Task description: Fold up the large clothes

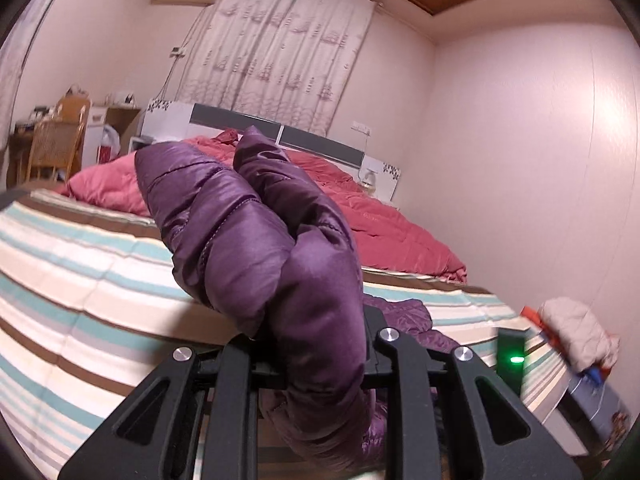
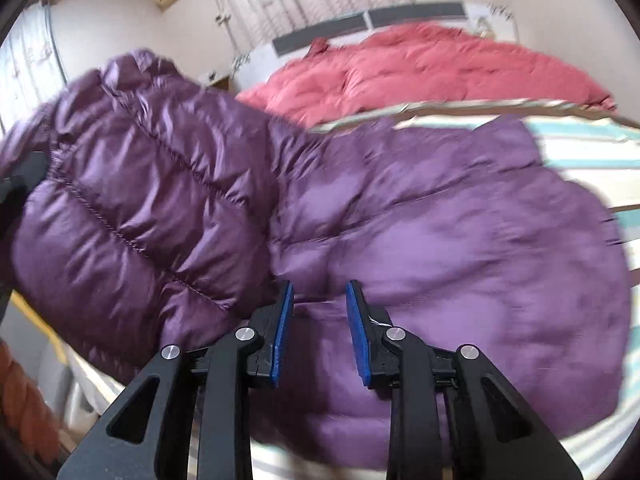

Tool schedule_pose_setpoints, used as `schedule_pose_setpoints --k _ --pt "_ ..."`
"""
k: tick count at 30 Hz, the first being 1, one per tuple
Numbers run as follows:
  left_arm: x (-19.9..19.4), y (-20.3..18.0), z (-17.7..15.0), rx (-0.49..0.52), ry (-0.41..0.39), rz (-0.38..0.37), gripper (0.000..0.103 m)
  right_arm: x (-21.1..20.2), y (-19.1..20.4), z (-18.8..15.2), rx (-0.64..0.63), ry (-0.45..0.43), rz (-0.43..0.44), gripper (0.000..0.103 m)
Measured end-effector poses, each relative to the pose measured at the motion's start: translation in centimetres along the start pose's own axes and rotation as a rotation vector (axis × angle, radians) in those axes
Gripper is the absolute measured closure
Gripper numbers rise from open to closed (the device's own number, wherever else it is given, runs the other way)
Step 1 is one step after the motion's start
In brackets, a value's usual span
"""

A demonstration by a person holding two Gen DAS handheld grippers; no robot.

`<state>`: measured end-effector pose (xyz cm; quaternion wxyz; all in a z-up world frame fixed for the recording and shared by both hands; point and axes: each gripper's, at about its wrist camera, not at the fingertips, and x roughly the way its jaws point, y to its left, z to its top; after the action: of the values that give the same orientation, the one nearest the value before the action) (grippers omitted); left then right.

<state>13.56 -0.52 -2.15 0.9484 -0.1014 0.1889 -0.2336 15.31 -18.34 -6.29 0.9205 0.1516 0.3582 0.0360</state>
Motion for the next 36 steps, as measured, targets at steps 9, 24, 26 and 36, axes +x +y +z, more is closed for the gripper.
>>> schedule_pose_setpoints --k 9,24,26,36 --pt "0.0 -5.4 1.3 0.185 0.013 0.005 0.083 -5.0 -6.8 -0.1 0.094 -0.076 -0.214 0.076" --pt "2.8 -14.1 -0.5 0.340 0.133 -0.143 0.083 -6.7 -14.8 0.2 0.212 -0.069 -0.424 0.076" --pt "3.2 -14.9 -1.2 0.353 0.154 -0.158 0.083 -7.2 -15.5 0.2 0.229 -0.076 -0.424 0.076" --pt "5.4 -19.4 -4.5 0.441 0.269 -0.195 0.083 -9.3 -18.1 -0.1 0.288 -0.103 -0.442 0.076"
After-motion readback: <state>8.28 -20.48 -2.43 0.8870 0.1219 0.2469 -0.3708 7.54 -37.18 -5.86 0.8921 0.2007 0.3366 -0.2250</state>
